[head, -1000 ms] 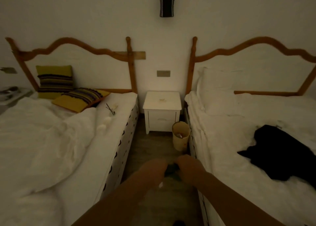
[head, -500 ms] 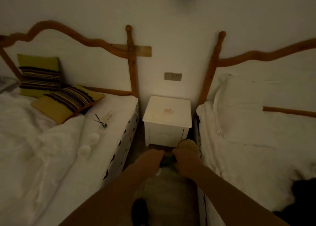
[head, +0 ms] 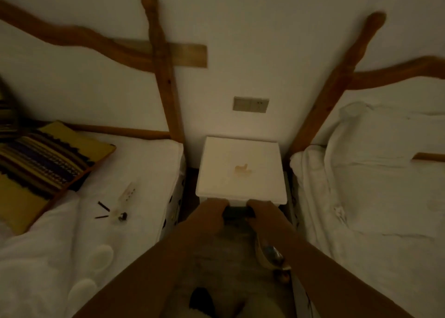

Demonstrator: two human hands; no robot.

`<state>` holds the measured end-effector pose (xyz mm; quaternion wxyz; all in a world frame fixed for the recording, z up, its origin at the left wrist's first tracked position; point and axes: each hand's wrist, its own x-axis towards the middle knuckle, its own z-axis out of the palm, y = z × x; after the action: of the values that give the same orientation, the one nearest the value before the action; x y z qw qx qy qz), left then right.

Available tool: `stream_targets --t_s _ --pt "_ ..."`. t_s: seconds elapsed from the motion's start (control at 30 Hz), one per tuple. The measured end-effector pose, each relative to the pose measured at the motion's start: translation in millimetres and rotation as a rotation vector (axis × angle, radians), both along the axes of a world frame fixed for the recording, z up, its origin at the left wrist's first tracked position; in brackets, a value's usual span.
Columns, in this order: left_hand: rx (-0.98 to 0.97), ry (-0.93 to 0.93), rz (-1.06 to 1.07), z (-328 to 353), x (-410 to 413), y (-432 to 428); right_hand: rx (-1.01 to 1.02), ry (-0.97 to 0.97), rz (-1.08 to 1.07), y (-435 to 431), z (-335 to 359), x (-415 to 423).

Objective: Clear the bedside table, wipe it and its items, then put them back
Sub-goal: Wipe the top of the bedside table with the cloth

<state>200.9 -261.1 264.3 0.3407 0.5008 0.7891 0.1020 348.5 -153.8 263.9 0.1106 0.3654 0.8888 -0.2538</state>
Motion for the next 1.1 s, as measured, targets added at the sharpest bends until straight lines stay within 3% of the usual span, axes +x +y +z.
stream_targets --t_s 0.47,0.7,0.8,0.9,1.0,1.1 --pt "-0.043 -0.271 0.500 -208 -158 144 -0.323 0.064 -0.279 153 -230 -144" --pt "-0.055 -0.311 0.568 -306 -195 172 -0.311 0.043 -0.446 174 -310 -179" --pt "-0.043 -0.274 0.529 -333 -206 178 -0.195 -0.053 -0.389 177 -334 -186" --pt "0.008 -0.253 0.478 -347 -214 181 0.042 0.018 -0.302 176 -345 -189" --pt "0.068 -0.212 0.406 -358 -224 182 0.235 0.187 -0.019 164 -360 -192" --pt "0.145 -0.165 0.338 -368 -240 188 0.273 0.350 0.311 147 -381 -201"
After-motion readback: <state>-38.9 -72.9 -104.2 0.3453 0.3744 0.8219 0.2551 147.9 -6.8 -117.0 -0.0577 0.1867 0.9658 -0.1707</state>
